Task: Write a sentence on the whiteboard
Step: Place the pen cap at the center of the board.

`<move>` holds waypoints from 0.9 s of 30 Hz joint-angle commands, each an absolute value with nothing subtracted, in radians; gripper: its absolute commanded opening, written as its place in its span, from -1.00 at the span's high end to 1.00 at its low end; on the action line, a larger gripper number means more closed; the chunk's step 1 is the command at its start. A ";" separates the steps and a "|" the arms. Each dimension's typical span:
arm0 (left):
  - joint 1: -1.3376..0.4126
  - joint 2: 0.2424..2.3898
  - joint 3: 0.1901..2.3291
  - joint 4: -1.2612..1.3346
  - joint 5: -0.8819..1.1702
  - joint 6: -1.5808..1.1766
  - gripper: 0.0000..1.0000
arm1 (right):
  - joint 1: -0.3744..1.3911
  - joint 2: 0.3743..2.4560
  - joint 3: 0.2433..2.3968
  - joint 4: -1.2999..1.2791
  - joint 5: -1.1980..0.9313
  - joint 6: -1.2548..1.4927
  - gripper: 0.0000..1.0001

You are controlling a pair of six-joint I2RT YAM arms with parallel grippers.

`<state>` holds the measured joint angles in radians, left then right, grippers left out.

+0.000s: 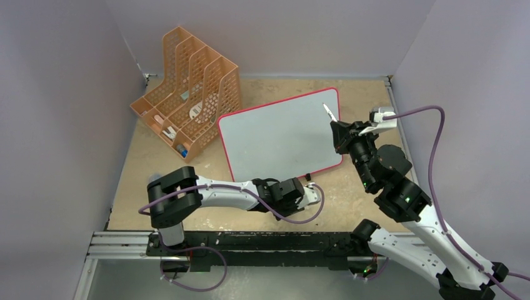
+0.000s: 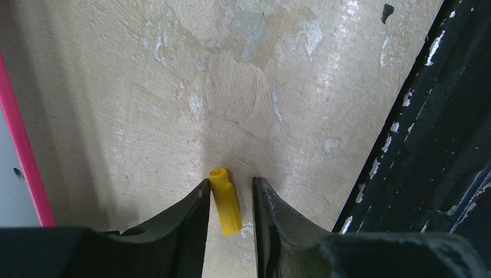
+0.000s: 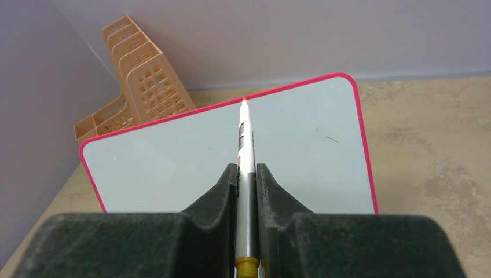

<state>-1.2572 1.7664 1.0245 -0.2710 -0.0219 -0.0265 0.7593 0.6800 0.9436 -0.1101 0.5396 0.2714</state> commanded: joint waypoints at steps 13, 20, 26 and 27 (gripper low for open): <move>-1.231 1.575 1.138 -0.348 -0.032 -0.091 0.10 | 0.762 0.681 0.974 -0.071 0.544 0.277 1.00; -1.080 1.398 1.159 -0.360 0.034 -0.101 -0.11 | 0.762 0.694 1.008 -0.083 0.548 0.262 1.00; -0.953 1.319 1.239 -0.421 0.047 -0.068 -0.58 | 0.762 0.718 1.041 -0.107 0.531 0.259 1.00; -0.921 1.308 1.248 -0.425 0.067 -0.066 -0.61 | 0.762 0.721 1.046 -0.112 0.532 0.256 1.00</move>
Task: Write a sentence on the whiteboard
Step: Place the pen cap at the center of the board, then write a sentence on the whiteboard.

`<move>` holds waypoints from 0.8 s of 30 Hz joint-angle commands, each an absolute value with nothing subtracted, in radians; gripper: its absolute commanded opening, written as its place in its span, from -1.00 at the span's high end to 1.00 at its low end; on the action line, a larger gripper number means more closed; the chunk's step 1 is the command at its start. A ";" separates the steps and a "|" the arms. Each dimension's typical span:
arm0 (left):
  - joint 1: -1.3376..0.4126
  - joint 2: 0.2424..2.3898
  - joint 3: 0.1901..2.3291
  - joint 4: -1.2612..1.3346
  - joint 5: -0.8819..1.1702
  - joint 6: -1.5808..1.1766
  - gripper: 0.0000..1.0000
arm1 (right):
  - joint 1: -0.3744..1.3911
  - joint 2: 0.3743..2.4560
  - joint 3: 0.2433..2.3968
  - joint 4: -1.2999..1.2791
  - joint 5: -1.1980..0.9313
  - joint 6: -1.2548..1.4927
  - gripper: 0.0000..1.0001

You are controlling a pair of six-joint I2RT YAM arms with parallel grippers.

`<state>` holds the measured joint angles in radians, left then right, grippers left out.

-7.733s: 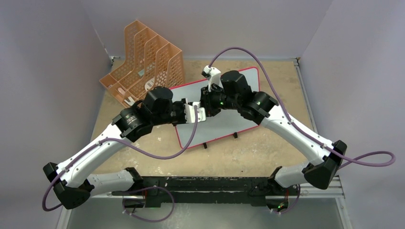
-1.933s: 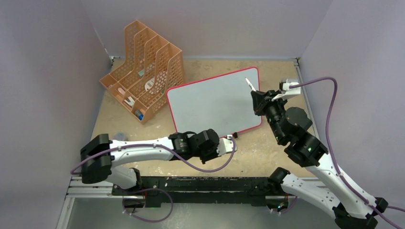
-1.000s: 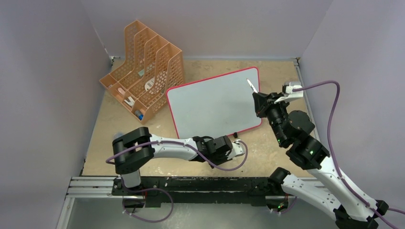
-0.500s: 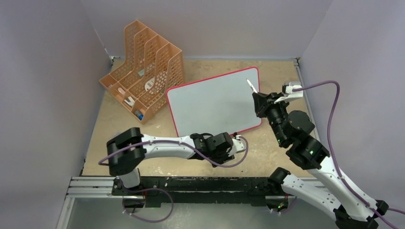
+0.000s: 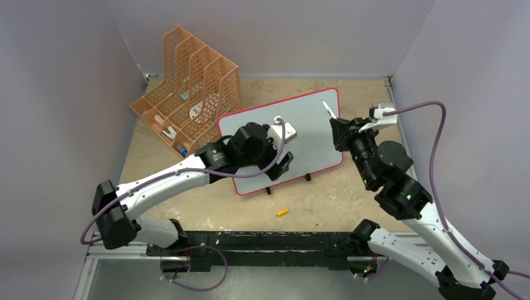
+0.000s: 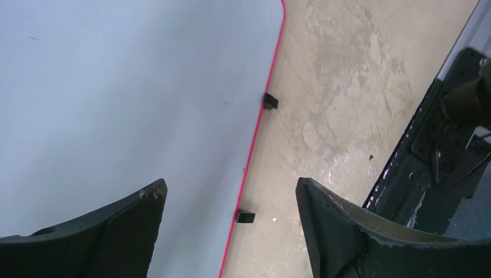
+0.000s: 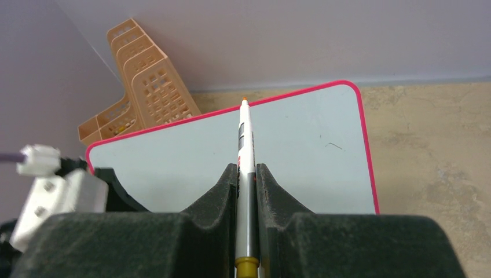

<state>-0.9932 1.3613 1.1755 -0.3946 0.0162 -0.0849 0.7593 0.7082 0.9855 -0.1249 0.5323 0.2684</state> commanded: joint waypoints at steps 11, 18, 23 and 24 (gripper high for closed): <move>-0.574 1.248 1.335 -0.453 0.221 -0.080 -0.70 | 0.762 0.809 1.117 -0.140 0.516 0.202 1.00; -0.332 1.194 1.373 -0.434 0.393 -0.138 -0.89 | 0.762 0.854 1.141 -0.164 0.446 0.177 1.00; -0.133 1.178 1.292 -0.361 0.656 -0.238 -0.99 | 0.763 0.886 1.149 -0.163 0.389 0.174 1.00; -0.104 1.169 1.266 -0.336 0.691 -0.260 -0.99 | 0.763 0.890 1.151 -0.164 0.379 0.173 1.00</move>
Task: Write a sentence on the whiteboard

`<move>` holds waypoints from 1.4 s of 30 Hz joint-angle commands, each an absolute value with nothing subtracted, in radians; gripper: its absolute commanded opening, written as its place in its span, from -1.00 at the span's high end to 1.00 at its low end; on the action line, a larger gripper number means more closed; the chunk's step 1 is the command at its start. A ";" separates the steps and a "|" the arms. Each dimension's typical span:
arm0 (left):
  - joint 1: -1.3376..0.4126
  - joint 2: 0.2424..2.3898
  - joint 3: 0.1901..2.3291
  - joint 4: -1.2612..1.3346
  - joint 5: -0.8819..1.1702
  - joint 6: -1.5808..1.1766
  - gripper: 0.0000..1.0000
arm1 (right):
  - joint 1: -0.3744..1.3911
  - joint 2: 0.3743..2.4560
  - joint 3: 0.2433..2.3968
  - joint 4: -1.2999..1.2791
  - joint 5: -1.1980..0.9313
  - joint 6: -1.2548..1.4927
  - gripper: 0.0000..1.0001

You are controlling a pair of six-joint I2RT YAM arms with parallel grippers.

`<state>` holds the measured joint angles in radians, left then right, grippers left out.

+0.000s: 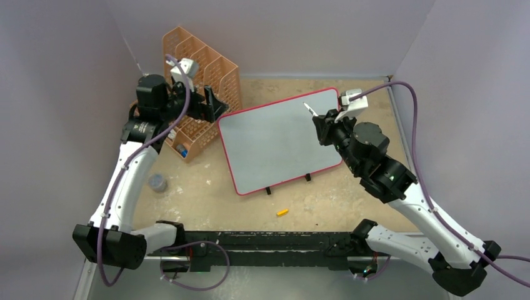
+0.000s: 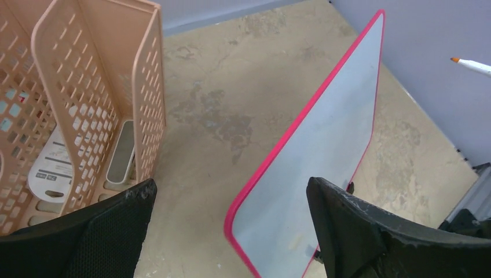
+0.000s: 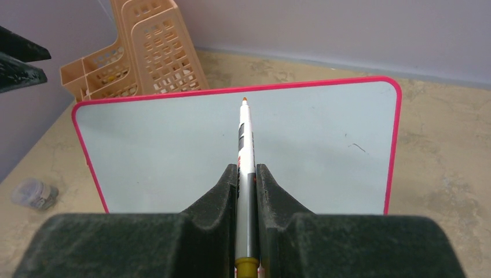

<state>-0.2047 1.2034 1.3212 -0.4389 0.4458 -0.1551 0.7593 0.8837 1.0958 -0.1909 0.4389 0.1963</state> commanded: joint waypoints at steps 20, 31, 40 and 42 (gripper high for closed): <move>0.069 1.318 0.952 0.252 1.274 -0.562 -0.45 | 0.858 0.943 1.114 -0.081 0.279 0.233 1.00; 0.049 1.426 0.921 0.503 1.402 -0.692 0.14 | 0.999 1.008 1.119 -0.050 0.368 0.256 1.00; 0.024 1.405 0.852 0.643 1.411 -0.739 0.63 | 1.100 1.061 1.147 -0.048 0.477 0.291 1.00; 0.023 1.391 0.828 0.664 1.400 -0.741 0.91 | 1.126 1.075 1.149 -0.052 0.506 0.304 1.00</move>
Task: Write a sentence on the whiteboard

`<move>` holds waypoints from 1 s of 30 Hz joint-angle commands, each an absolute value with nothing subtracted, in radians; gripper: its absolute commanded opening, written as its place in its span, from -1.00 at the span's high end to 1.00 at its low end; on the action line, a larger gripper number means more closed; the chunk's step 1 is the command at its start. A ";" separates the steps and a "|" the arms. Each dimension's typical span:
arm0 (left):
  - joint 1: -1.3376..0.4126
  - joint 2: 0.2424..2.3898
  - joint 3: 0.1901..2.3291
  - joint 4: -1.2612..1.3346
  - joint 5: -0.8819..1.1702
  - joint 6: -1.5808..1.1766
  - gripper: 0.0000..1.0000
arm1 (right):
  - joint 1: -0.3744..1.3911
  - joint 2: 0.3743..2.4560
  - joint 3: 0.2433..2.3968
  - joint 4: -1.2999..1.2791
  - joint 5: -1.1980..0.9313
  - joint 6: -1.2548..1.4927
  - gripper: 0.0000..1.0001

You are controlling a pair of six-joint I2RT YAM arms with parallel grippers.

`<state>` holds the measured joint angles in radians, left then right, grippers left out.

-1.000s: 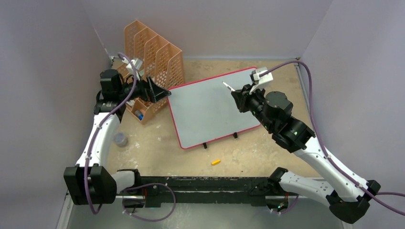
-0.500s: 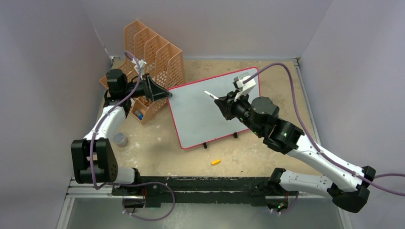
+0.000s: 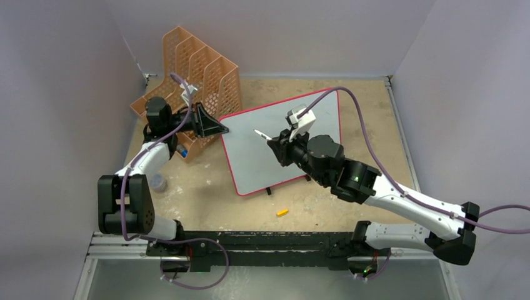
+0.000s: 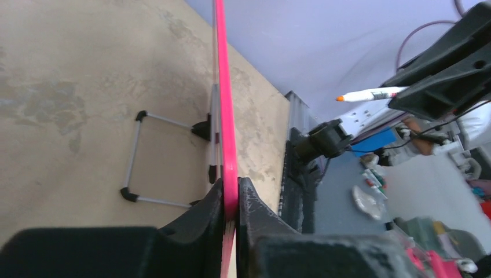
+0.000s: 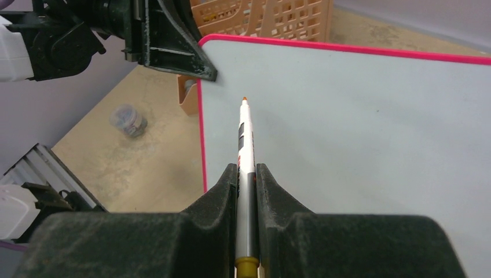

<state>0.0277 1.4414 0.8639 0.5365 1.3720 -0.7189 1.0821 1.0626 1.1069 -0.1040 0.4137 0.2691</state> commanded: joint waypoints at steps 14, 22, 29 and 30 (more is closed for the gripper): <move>0.023 1.326 0.774 0.703 1.393 -0.724 1.00 | 1.289 1.183 1.137 -0.005 0.717 0.361 1.00; 0.014 1.298 0.766 0.700 1.370 -0.714 1.00 | 1.327 1.264 1.167 0.031 0.835 0.392 1.00; -0.007 1.285 0.761 0.680 1.350 -0.692 1.00 | 1.343 1.320 1.218 0.022 0.887 0.399 1.00; -0.021 1.280 0.758 0.680 1.342 -0.690 1.00 | 1.345 1.326 1.224 0.023 0.889 0.400 1.00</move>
